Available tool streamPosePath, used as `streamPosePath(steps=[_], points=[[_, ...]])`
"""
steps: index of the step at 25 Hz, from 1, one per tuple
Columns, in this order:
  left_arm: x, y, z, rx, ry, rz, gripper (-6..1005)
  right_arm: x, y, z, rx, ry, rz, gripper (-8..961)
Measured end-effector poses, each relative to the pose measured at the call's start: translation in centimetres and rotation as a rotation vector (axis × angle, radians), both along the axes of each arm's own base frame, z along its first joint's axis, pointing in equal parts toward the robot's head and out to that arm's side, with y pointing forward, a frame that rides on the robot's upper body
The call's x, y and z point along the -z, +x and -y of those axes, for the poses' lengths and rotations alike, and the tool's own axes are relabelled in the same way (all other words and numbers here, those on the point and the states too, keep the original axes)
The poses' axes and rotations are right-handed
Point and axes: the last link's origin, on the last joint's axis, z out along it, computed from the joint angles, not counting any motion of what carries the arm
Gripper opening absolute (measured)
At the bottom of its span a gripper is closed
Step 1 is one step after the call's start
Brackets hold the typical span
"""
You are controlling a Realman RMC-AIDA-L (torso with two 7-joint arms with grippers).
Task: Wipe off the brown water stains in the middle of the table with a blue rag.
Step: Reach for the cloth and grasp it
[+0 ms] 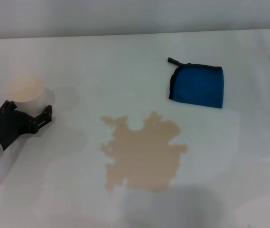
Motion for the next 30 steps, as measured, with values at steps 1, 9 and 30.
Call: streamPosePath(steps=[1, 9, 30], points=[[0.0, 0.0, 0.1, 0.004, 0.002, 0.006, 837, 0.0, 0.0, 0.0, 0.001, 0.000, 0.000, 779], [-0.3, -0.7, 1.8, 0.014, 0.015, 0.044, 889, 0.0, 0.1, 0.2, 0.004, 0.000, -0.001, 779], [-3.4, -4.0, 8.0, -0.074, 0.232, 0.257, 890, 0.1, -0.3, -0.5, -0.015, -0.015, -0.023, 779]])
